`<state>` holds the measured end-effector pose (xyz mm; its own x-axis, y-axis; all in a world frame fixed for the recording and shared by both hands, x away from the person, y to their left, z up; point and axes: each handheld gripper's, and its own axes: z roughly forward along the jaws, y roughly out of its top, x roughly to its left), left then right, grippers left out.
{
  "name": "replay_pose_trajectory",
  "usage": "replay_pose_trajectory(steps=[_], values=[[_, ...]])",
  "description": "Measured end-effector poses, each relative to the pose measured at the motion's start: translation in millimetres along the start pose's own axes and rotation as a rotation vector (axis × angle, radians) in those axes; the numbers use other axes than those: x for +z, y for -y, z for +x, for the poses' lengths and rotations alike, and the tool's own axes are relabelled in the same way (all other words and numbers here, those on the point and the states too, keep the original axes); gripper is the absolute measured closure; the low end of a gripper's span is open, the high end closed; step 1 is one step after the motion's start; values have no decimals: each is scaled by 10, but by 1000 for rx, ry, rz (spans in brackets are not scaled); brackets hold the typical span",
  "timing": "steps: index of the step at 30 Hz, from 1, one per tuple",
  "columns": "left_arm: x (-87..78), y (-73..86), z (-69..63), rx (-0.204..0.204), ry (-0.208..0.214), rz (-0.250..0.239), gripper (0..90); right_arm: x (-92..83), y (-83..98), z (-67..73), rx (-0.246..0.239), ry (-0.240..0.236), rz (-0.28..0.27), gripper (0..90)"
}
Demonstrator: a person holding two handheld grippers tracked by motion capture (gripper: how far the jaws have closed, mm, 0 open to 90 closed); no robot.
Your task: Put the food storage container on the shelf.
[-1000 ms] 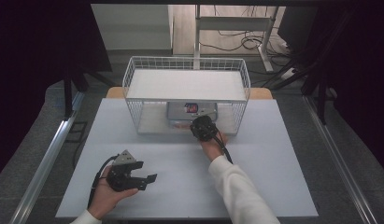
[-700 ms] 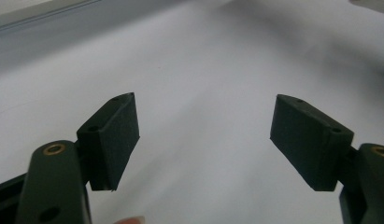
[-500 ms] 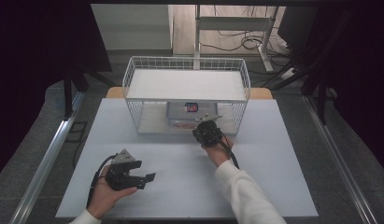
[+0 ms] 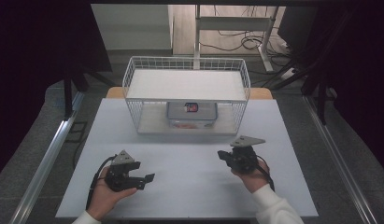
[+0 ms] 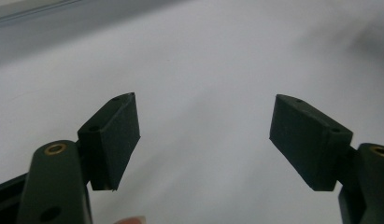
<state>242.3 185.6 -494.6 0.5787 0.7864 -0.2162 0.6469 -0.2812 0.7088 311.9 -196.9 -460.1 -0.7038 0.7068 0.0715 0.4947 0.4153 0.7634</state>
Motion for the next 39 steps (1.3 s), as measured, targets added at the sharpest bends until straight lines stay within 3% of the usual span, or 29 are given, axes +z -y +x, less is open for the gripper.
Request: replay_pose_trajectory(steps=[6, 10, 14, 16, 19, 22, 26, 39], values=[[17, -8, -8, 7, -8, 1, 241, -389, 312, -142, 35, 21, -6, 885], [6, 7, 17, -1, -11, -5, 241, -556, 534, -209, 59, 31, 6, 884], [11, 0, 25, 5, -14, -8, 241, -617, 648, -237, 65, 50, 25, 869], [8, -6, 17, 12, -14, -12, 241, -631, 654, -235, 55, 55, 21, 803], [8, -10, 9, 20, -10, -15, 240, -614, 652, -192, 43, 70, 8, 479], [24, -8, 7, 30, -12, -9, 239, -569, 644, -133, 15, 95, 0, 330], [42, -8, 10, 36, -18, -2, 238, -537, 641, -129, 10, 82, 6, 274], [55, -17, 22, 27, -26, 2, 235, -520, 648, -159, 22, 62, 6, 211]])
